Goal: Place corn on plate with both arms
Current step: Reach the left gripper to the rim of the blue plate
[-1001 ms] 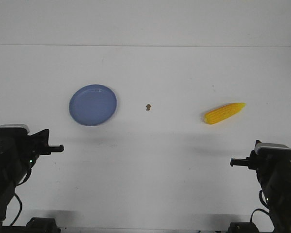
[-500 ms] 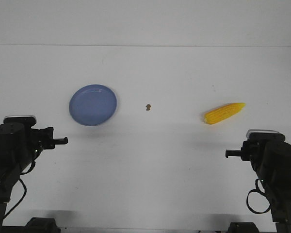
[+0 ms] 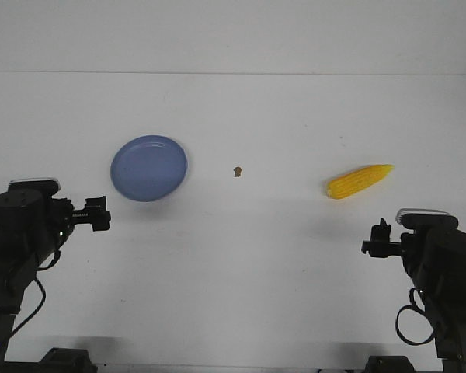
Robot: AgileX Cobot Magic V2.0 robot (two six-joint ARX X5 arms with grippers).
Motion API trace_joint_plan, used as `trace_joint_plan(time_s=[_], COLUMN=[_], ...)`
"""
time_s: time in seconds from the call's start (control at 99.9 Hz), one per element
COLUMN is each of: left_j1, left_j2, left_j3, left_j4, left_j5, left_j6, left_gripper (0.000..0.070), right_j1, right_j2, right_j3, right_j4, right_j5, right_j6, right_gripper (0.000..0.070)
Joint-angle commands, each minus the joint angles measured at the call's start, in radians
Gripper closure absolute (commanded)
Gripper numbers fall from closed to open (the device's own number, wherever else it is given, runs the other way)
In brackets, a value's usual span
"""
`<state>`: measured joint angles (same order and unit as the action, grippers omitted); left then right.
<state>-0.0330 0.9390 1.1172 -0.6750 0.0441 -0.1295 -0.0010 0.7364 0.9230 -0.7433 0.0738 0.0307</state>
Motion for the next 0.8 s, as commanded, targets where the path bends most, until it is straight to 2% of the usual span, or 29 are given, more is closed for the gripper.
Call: trace_joint_plan(time_s=[0.0,0.1,0.48,0.79], left_j1=[0.003,0.024,0.062,0.062], left_j2=[0.061,0.185,0.714,0.912], left_j3=[0.018,0.035,0.273,0.342], left_j4=[0.045,0.091,0.143,0.168], left_j5=[-0.002,-0.001,0.000,0.000], left_j6=[-0.025,-0.048,-0.048,-0.057], left_gripper=[0.0145,0.0145,0.0144,0.0143], right_j1=[0.002,0.002,0.002,0.002], right_j2=[0.003,0.003,0.004,0.004], right_j3=[0.015,0.015,0.015,0.015], right_j4=[0.009,0.010,0.010,0.010], right_j5=[-0.002,-0.002,-0.002,-0.002], right_j6=[0.007,0.007,0.007,0.007], right_gripper=[0.0188,0.0188,0.0188,0.0188])
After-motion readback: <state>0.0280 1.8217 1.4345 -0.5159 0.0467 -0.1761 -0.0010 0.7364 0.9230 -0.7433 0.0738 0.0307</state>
